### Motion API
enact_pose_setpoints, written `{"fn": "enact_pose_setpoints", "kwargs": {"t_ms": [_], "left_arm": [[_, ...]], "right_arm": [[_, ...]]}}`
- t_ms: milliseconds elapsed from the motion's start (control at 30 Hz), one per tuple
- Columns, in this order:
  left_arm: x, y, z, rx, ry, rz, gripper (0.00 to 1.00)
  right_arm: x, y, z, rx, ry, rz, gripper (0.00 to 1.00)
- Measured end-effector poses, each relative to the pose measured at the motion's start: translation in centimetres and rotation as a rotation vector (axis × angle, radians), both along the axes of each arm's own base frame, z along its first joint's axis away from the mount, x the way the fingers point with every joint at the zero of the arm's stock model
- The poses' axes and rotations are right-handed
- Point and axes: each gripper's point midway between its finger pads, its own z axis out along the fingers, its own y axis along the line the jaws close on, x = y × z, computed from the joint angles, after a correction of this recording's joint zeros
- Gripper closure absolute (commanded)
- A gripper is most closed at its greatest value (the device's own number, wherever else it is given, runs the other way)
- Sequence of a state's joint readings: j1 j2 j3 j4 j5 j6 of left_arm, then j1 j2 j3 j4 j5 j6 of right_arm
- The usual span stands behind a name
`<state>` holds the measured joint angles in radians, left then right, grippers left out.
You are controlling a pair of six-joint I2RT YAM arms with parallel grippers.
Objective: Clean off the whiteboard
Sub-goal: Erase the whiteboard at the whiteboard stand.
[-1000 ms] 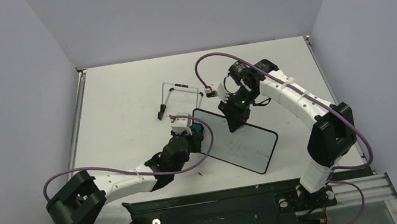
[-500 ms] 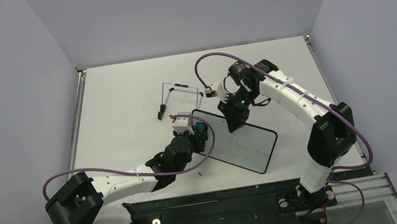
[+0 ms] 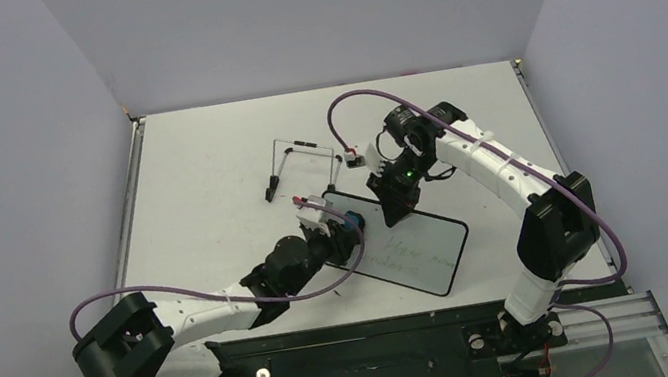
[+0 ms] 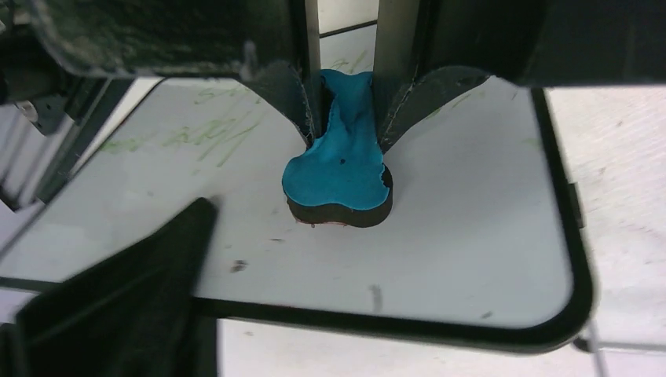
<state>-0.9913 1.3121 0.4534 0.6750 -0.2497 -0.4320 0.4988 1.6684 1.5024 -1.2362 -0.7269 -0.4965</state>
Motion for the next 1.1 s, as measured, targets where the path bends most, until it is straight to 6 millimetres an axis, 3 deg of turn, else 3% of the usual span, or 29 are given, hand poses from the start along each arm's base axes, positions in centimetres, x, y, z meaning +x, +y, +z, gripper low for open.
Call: {"fn": "enact_pose_setpoints", "kwargs": {"t_ms": [167,400,533,667,933,1100], "left_arm": [[-0.9,-0.7,0.7,-0.002,-0.032,-0.05,1.0],[1.4,3.6,0.2,0.073,-0.011,0.165,1.0],[1.9,4.8,-0.5,0.115,-0.005,0.216,1.0],[2.0,4.5,-0.6,0.136,-0.024,0.189,1.0],[0.3,1.6,-2.2,0.17,-0.039,-0.012,1.0],[0.4,1.8,-2.5,0.179,-0.031,0.016,1.0]], "right_arm": [[-0.5,0.1,-0.1,0.006,0.014,0.016,1.0],[-0.5,0.2,-0.1,0.007,0.016,0.01,1.0],[-0.4,0.2,-0.2,0.007,0.021,0.0,1.0],[-0.5,0.2,-0.2,0.003,0.028,-0.008,1.0],[-0.2,-0.1,-0.2,-0.001,0.031,-0.031,1.0],[-0.1,0.0,-0.2,0.004,0.026,-0.031,1.0]]}}
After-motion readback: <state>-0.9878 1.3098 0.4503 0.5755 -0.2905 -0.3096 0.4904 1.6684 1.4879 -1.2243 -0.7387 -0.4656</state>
